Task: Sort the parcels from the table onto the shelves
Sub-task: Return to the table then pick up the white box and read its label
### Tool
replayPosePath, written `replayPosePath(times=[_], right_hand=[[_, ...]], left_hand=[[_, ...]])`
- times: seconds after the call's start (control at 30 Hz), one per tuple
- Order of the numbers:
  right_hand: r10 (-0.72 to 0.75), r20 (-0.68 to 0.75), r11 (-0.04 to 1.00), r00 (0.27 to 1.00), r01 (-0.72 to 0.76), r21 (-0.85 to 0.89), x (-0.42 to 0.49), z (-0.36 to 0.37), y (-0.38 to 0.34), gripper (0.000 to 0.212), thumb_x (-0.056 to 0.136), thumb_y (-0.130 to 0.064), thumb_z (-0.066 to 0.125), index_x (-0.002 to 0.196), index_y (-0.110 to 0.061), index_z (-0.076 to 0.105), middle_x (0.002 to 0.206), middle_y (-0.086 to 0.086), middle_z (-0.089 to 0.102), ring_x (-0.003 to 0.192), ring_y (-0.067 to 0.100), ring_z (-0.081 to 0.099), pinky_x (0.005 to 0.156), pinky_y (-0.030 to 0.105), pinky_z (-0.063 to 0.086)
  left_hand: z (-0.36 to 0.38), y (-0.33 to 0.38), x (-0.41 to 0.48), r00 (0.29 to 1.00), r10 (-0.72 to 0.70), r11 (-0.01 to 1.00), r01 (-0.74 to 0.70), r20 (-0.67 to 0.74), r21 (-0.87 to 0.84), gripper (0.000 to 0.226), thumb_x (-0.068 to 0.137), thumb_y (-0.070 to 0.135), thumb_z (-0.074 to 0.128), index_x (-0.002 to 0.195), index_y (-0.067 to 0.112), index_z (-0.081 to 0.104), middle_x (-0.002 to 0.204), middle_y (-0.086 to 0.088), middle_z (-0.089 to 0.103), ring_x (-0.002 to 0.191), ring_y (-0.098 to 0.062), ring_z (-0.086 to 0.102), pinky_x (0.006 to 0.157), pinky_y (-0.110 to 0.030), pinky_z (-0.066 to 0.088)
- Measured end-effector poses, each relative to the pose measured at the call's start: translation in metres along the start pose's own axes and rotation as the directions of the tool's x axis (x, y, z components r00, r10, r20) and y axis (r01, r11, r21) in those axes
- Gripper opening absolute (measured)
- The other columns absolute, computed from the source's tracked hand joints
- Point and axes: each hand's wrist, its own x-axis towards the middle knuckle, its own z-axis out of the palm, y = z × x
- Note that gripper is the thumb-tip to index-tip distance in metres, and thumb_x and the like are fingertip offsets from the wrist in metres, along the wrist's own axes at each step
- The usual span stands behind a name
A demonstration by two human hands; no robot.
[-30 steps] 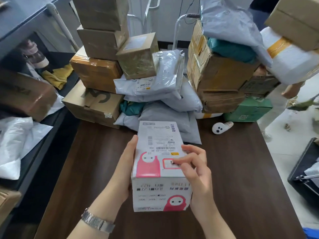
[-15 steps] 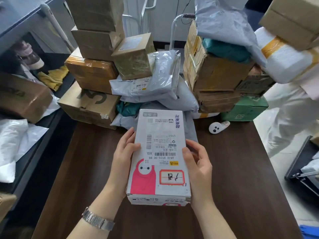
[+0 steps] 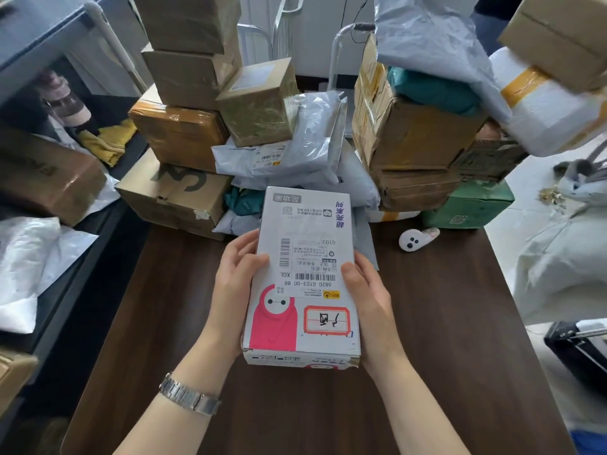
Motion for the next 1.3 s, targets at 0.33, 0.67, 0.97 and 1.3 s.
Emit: replayPosePath(times=[0.33, 0.67, 0.97, 1.3], right_hand=[[-0.016, 0.054, 1.000, 0.998, 0.015, 0.002, 0.002, -0.017, -0.011, 0.056, 0.086, -0.035, 0.065, 0.139, -0.019, 0.057, 0.124, 0.012, 0.076, 0.108, 0.035, 0.076, 0.081, 0.041, 0.065], [0.052, 0.285, 0.981, 0.957, 0.004, -0.192, 0.011, -0.031, -0.048, 0.041, 0.088, -0.027, 0.063, 0.129, -0.023, 0.066, 0.108, 0.004, 0.081, 0.088, 0.019, 0.079, 0.068, 0.030, 0.063], [0.458, 0.539, 0.676, 0.707, 0.117, -0.728, 0.045, -0.012, -0.122, 0.033, 0.103, -0.027, 0.055, 0.135, -0.023, 0.062, 0.112, 0.003, 0.076, 0.086, 0.016, 0.077, 0.071, 0.025, 0.064], [0.517, 0.499, 0.717, 0.695, -0.032, -0.697, 0.058, -0.013, -0.121, 0.036, 0.100, -0.044, 0.052, 0.128, -0.027, 0.069, 0.136, 0.005, 0.070, 0.122, 0.025, 0.068, 0.101, 0.042, 0.054]], left_hand=[[0.009, -0.006, -0.020, 0.998, 0.056, 0.998, -0.057, -0.038, -0.021, 0.026, 0.084, 0.026, 0.062, 0.109, 0.033, 0.055, 0.127, -0.003, 0.065, 0.105, -0.024, 0.071, 0.078, -0.038, 0.061], [0.002, -0.008, -0.036, 0.990, 0.029, 0.999, -0.031, -0.140, -0.011, 0.035, 0.102, 0.051, 0.038, 0.130, 0.038, 0.054, 0.122, 0.010, 0.063, 0.112, -0.013, 0.063, 0.076, -0.037, 0.054], [-0.046, -0.026, -0.059, 0.869, -0.437, 0.808, 0.493, 0.233, -0.323, 0.075, 0.089, 0.077, 0.035, 0.123, 0.023, 0.074, 0.125, -0.020, 0.072, 0.105, -0.041, 0.069, 0.077, -0.055, 0.062], [-0.030, -0.072, -0.091, 0.831, -0.428, 0.794, 0.534, 0.356, -0.290, 0.054, 0.028, 0.009, 0.101, 0.079, 0.011, 0.086, 0.111, -0.021, 0.073, 0.083, -0.030, 0.079, 0.057, -0.036, 0.064]])
